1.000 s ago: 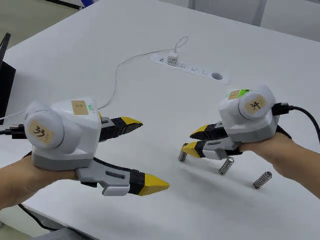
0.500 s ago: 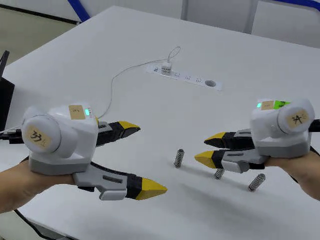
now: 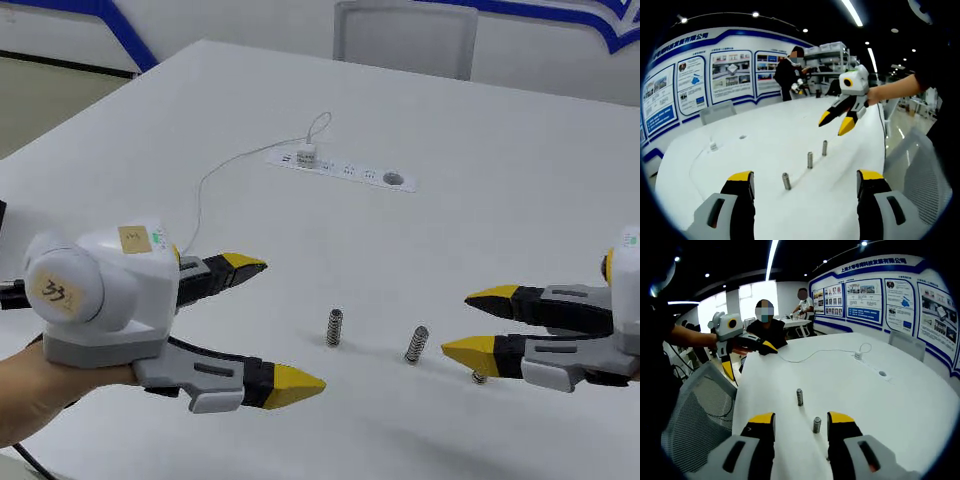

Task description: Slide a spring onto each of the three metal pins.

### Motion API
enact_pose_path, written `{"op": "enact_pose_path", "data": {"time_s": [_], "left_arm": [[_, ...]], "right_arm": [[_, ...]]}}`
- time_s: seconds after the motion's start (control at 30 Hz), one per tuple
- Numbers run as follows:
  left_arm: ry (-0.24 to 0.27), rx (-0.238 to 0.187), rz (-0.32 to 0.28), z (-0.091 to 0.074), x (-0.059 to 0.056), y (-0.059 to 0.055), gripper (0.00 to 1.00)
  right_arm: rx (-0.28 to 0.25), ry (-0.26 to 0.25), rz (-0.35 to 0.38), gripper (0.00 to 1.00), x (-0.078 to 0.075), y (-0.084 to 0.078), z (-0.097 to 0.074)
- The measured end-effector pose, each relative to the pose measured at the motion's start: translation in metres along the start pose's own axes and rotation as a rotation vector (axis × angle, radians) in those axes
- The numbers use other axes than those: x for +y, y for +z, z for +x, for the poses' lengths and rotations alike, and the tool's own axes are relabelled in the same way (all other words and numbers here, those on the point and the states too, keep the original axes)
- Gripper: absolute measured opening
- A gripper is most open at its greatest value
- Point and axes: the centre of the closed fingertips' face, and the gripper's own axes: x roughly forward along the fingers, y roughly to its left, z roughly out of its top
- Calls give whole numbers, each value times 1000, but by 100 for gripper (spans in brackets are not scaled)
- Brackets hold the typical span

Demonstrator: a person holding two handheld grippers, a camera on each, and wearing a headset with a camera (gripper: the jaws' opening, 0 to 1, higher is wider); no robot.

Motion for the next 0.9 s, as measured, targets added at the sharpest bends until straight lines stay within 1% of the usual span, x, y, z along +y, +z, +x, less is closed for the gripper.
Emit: {"op": "enact_pose_path", "data": {"time_s": [0.13, 0.23, 0.33, 0.4, 0.57, 0.63, 0.67, 0.7, 0.73, 0.77, 0.8, 0.9], "left_arm": [[-4, 21, 9, 0, -2, -4, 87], [3, 28, 6, 0, -1, -6, 88], [10, 22, -3, 0, -1, -4, 88], [15, 22, -1, 0, 0, -3, 89], [16, 37, 11, 0, 0, -3, 90], [23, 39, 11, -1, 0, 0, 90], [37, 16, -1, -1, 3, 6, 88], [49, -40, -21, 0, 4, 18, 88], [51, -69, -34, 0, 4, 24, 88], [52, -78, -29, 0, 5, 28, 89], [53, -64, -24, 0, 6, 26, 89], [59, -46, -13, 1, 8, 23, 90]], "right_arm": [[-20, -14, 7, 45, -1, -1, -14], [-22, -28, 9, 47, -3, -4, -24], [-27, -39, 18, 48, -4, -7, -33], [-29, -55, 23, 49, -7, -9, -40], [-53, -84, 38, 51, -11, -11, -56], [-63, -104, 43, 51, -14, -12, -63], [-67, -117, 49, 51, -16, -12, -66], [-78, -127, 52, 51, -17, -12, -70], [-87, -131, 59, 51, -18, -12, -73], [-95, -138, 72, 52, -19, -13, -76], [-93, -141, 75, 52, -19, -15, -78], [-76, -169, 71, 52, -23, -21, -84]]}}
